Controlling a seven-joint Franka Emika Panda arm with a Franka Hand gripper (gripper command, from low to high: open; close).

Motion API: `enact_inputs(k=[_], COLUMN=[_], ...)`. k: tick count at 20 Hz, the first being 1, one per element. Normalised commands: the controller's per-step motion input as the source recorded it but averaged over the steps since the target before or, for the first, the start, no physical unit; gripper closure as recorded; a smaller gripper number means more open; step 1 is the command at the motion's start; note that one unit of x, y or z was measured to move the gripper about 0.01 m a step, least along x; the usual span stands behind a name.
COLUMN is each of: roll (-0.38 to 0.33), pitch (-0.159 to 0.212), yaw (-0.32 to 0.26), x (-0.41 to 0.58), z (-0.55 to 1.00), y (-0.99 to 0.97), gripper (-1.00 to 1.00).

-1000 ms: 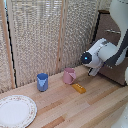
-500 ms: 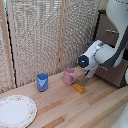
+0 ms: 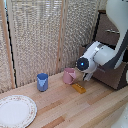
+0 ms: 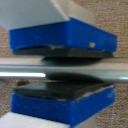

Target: Please adjust your gripper to match the height of the lower drawer handle. Progress your gripper onward until it happens to touch the drawer handle. Now, firmly take hold of it with your gripper, then steadily retract it to swing the drawer wide open.

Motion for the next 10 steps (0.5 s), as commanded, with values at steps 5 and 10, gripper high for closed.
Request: enact_inputs(k=[5, 10], roll=[0.071, 0.061], pitch=[0.009, -0.028], yaw=[0.023, 0.002], x=[0.169, 0.086], z=[0.25, 0.59], y=[-0.03, -0.03], gripper=[-1.00, -1.00])
